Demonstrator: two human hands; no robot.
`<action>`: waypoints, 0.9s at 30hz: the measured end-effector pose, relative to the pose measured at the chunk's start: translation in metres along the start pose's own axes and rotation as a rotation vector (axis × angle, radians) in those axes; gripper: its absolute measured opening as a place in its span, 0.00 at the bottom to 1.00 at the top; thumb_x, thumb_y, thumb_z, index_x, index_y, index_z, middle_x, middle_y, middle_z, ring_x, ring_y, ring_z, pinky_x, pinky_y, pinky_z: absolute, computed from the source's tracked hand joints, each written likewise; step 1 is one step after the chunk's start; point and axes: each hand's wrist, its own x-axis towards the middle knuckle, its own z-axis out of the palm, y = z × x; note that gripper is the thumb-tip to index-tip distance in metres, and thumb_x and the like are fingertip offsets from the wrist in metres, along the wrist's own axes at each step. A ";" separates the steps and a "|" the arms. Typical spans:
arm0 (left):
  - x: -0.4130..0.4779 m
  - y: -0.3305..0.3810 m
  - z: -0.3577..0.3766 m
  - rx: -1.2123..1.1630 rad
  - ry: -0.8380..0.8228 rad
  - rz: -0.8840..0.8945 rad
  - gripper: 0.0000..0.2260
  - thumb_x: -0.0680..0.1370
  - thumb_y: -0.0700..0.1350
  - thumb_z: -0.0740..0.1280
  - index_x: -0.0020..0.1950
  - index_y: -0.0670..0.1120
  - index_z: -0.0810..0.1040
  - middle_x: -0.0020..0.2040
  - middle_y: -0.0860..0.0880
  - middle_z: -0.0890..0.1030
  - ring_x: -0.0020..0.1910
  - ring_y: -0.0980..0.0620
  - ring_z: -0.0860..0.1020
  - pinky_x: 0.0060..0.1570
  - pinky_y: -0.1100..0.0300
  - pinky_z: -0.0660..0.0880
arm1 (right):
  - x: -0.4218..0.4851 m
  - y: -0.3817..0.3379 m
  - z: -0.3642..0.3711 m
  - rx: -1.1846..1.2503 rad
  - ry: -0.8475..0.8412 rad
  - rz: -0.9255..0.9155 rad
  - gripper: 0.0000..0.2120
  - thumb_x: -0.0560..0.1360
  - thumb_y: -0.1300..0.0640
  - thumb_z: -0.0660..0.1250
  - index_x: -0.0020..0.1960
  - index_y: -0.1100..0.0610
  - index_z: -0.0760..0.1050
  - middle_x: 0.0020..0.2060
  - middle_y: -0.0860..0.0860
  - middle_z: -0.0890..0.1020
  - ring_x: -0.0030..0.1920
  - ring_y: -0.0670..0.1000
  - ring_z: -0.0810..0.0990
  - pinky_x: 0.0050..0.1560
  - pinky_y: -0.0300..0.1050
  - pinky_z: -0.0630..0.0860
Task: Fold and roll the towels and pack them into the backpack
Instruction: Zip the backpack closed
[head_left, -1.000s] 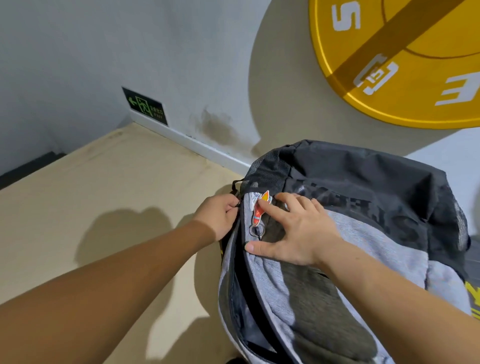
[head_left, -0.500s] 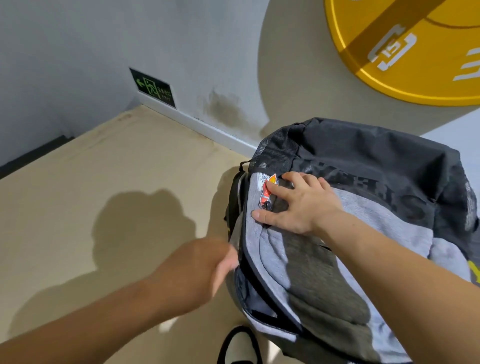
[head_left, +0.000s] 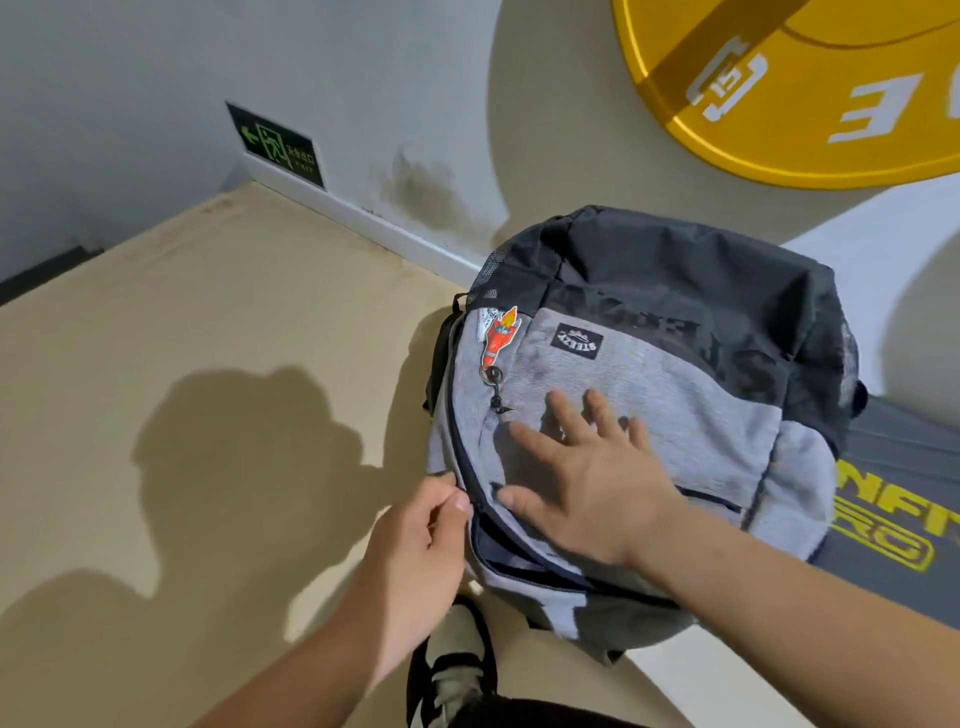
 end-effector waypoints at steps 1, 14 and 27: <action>0.005 0.001 0.002 0.004 0.021 -0.007 0.09 0.82 0.50 0.61 0.45 0.49 0.76 0.47 0.51 0.84 0.48 0.50 0.80 0.52 0.55 0.75 | 0.000 -0.001 0.003 0.009 -0.036 0.029 0.37 0.74 0.23 0.47 0.79 0.35 0.45 0.82 0.50 0.43 0.81 0.64 0.38 0.76 0.70 0.46; 0.082 0.017 -0.024 0.064 0.039 -0.027 0.10 0.82 0.44 0.63 0.43 0.50 0.79 0.41 0.52 0.84 0.43 0.52 0.81 0.48 0.57 0.78 | 0.056 0.006 -0.004 0.264 -0.183 0.181 0.43 0.66 0.16 0.45 0.78 0.29 0.46 0.82 0.42 0.40 0.80 0.58 0.33 0.78 0.67 0.47; -0.015 0.005 -0.008 0.572 -0.159 0.308 0.08 0.78 0.46 0.59 0.41 0.45 0.70 0.39 0.50 0.72 0.38 0.48 0.73 0.42 0.45 0.74 | 0.055 0.002 0.001 0.297 -0.172 0.192 0.42 0.67 0.19 0.54 0.78 0.30 0.50 0.82 0.43 0.42 0.81 0.57 0.35 0.78 0.68 0.46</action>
